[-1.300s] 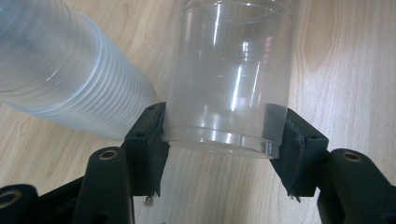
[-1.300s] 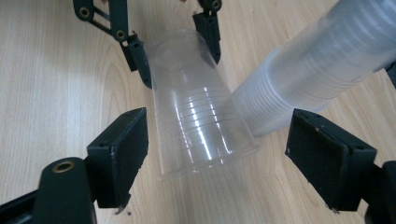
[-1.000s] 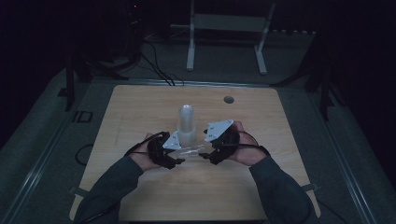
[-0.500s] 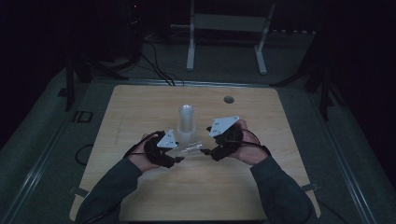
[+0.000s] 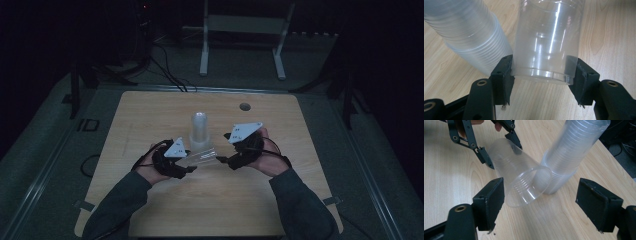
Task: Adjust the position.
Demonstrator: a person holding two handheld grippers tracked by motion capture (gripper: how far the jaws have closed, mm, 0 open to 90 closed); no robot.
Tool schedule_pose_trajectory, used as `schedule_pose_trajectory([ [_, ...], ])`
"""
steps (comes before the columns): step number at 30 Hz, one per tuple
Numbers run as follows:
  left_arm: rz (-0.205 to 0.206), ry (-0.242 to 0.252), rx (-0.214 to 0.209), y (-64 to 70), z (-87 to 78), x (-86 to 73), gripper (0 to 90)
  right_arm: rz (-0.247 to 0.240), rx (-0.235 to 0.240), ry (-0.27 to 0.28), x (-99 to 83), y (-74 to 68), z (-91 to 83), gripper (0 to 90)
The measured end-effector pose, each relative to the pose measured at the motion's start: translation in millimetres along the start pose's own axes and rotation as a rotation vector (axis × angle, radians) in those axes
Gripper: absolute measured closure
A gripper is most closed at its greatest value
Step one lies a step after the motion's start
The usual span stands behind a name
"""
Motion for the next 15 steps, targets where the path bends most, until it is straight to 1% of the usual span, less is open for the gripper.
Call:
schedule_pose_trajectory([
  [4,-0.009,0.015,0.004,-0.9,-1.4,-0.3,41.8,0.006,0.001,0.002,-1.6,0.2,0.3,22.4],
  [7,-0.025,0.032,0.003,-1.1,-2.3,-0.3,41.8,0.012,0.003,0.006,-3.5,0.6,0.9,22.4],
  [15,-0.052,0.063,0.016,-4.1,-4.0,-0.8,41.8,0.048,0.02,0.047,-3.4,2.2,-2.4,22.4],
])
Point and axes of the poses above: each handheld gripper's, and its own axes: z roughly forward along the jaws, x roughly out of its top, y roughly to its right, the point moved 7 cm from there along z, roughly forward along the jaws, and after that the axes turned 5 degrees about z, right-handed, at the moved point
